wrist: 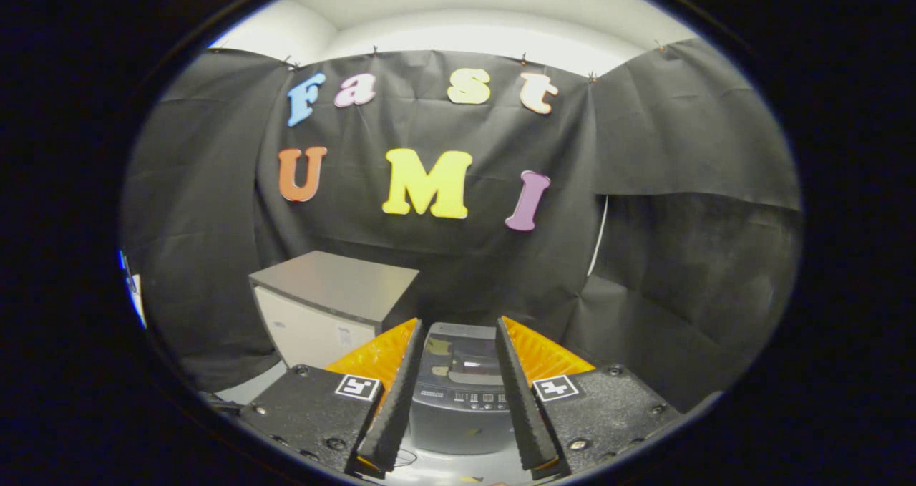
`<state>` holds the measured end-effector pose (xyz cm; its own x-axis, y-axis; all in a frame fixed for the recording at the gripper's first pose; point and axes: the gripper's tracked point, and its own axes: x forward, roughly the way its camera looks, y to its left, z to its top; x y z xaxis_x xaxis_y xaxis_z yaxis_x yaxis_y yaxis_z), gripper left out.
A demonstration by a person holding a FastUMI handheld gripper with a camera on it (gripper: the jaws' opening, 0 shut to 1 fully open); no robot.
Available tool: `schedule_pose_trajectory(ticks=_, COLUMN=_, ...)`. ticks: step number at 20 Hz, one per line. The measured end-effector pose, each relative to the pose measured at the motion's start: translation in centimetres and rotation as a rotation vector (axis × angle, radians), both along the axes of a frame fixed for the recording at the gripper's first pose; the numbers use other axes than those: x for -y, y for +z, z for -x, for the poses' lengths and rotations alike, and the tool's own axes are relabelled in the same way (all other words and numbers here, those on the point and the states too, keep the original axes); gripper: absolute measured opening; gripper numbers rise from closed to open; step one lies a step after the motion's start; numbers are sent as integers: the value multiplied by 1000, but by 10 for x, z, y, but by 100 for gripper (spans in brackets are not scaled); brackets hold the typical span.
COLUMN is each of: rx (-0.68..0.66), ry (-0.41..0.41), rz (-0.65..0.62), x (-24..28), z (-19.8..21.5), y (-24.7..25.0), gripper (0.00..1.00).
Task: Put the clothes into the washing machine and then close the washing machine lid.
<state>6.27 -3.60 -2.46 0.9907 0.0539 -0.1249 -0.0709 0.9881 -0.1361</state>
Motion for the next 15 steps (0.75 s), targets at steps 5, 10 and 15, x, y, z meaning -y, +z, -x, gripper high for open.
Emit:
schedule_pose_trajectory(ticks=5, rx=43, ry=50, rz=-6, x=6, z=65, y=-1, gripper=83)
schedule_pose_trajectory(ticks=10, rx=83, ry=49, rz=-50, x=14, z=98, y=-17, gripper=92)
schedule_pose_trajectory(ticks=15, rx=121, ry=-6, rz=-53, x=36, z=113, y=-38, gripper=91)
